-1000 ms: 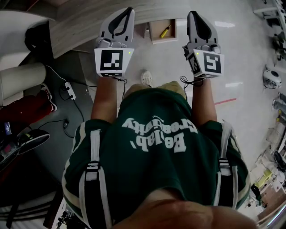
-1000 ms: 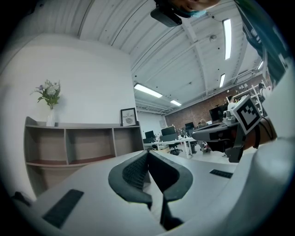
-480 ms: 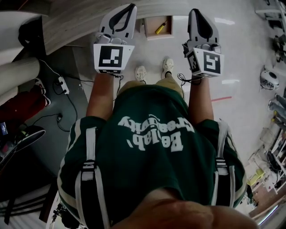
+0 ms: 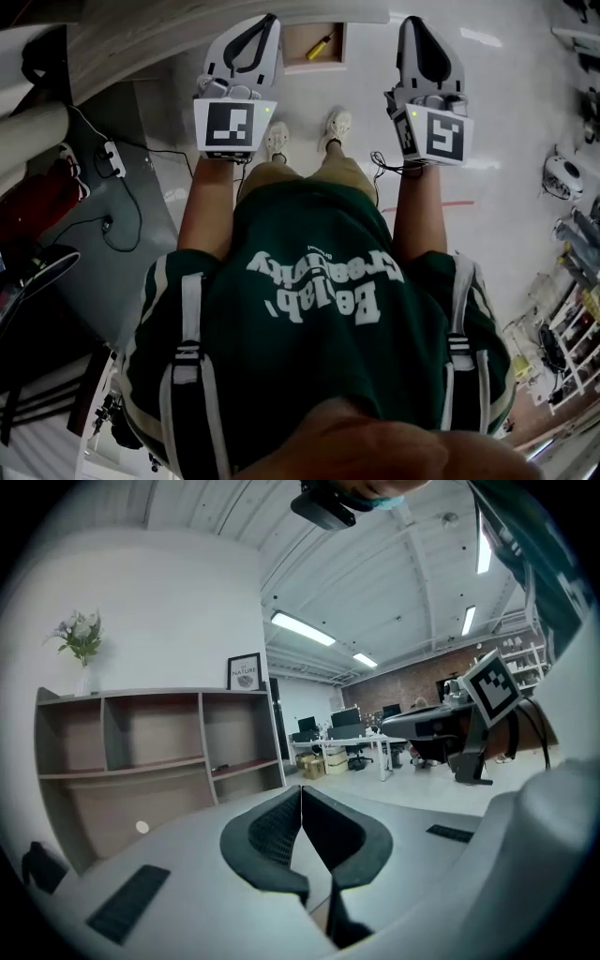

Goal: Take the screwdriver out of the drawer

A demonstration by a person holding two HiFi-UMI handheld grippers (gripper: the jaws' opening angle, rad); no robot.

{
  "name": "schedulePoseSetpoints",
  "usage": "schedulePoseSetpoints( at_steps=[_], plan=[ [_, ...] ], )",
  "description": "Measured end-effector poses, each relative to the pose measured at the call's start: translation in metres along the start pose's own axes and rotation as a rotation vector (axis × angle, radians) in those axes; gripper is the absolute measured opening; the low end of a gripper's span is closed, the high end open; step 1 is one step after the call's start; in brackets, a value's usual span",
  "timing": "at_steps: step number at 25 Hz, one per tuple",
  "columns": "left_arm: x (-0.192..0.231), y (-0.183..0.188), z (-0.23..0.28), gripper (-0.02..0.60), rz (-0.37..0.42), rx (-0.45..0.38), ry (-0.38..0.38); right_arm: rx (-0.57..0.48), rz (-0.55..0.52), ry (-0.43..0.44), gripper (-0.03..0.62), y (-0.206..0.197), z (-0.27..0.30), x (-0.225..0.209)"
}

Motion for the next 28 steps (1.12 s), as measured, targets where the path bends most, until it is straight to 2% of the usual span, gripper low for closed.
schedulePoseSetpoints(
  at_steps=[5, 8, 13, 18, 22, 28],
  plan=[
    [-0.026, -0.019, 0.038, 0.018, -0.001, 0.053, 0.042, 0.017, 0.032, 0.067, 0.034, -0.031, 0.016, -0.029],
    [-0.041, -0.034, 0.065, 0.018, 0.025, 0.084, 0.046, 0.031, 0.049, 0.124, 0.034, -0.059, 0.025, -0.039],
    [-0.054, -0.082, 0.092, 0.020, -0.002, 0.150, 0.060, 0.072, 0.062, 0.200, 0.034, -0.113, 0.039, -0.033],
    [-0.066, -0.147, 0.112, 0.056, -0.074, 0.219, 0.030, 0.112, 0.103, 0.194, 0.034, -0.162, 0.046, -0.026],
    [-0.071, -0.192, 0.129, 0.083, -0.114, 0.261, 0.010, 0.160, 0.115, 0.157, 0.034, -0.199, 0.049, -0.024],
    [-0.085, -0.256, 0.157, 0.120, -0.143, 0.350, -0.004, 0.198, 0.137, 0.136, 0.034, -0.239, 0.046, -0.028]
  ],
)
Point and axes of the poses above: the fingertips, and each gripper's own axes: z forward along the fingers, x to its left, y out of its top, the point moved 7 cm from there along -z, backward along the fingers, and after that the axes turned 9 degrees about -y, right-handed, at the moved point
